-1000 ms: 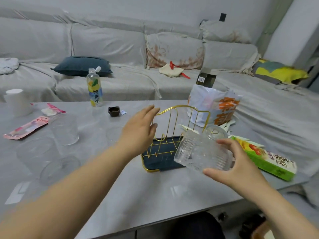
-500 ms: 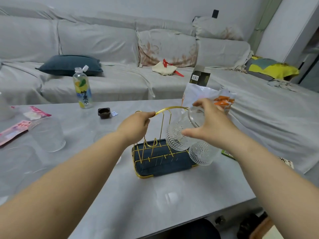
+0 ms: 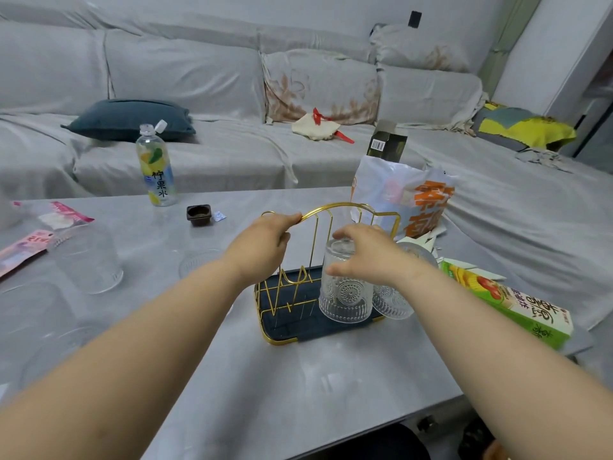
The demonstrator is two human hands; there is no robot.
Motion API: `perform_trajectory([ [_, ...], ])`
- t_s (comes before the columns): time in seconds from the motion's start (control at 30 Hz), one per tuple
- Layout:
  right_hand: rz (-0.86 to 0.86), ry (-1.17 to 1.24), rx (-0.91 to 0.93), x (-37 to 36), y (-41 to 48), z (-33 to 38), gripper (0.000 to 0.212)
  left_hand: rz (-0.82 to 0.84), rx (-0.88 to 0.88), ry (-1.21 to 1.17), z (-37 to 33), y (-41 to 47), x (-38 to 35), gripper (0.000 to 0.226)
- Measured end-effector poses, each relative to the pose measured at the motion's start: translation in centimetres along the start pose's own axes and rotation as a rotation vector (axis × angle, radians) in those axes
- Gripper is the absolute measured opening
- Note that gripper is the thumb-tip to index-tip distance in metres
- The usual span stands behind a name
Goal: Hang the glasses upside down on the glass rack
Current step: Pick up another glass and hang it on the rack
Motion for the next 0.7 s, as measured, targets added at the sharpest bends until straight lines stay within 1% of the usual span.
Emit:
perform_trajectory([
  [0.13, 0.071, 0.023, -0.007, -1.0, -0.1, -0.3, 0.054, -0.009, 0.005, 0.003, 0.1, -0.1, -0.1, 0.042],
  [0.4, 0.021, 0.062, -0.005, -0.8, 0.3, -0.1, 0.052, -0.022, -0.001, 0.019, 0.2, -0.1, -0.2, 0.043],
  [0.47, -0.042, 0.089, 0.02, -0.3, -0.2, 0.1, 0.046, -0.025, -0.002, 0.026, 0.1, -0.1, -0.2, 0.043],
  [0.6, -0.226, 0.167, 0.126, 1.1, -2.4, 0.8, 0.032, -0.02, -0.005, 0.036, -0.2, -0.8, 0.2, 0.042],
  [0.7, -0.312, 0.183, 0.219, 0.9, -4.8, 1.6, 0.023, -0.091, 0.039, 0.002, 0.4, -2.9, 1.3, 0.038],
])
Point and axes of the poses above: each hand's wrist, its own y-axis towards the middle knuckle, its own x-axis out of the back of the hand, z = x × y, the point moved 6 cm from there along y, towards the middle knuckle, and after that the axes turned 9 degrees about y, right-handed, at the moved point
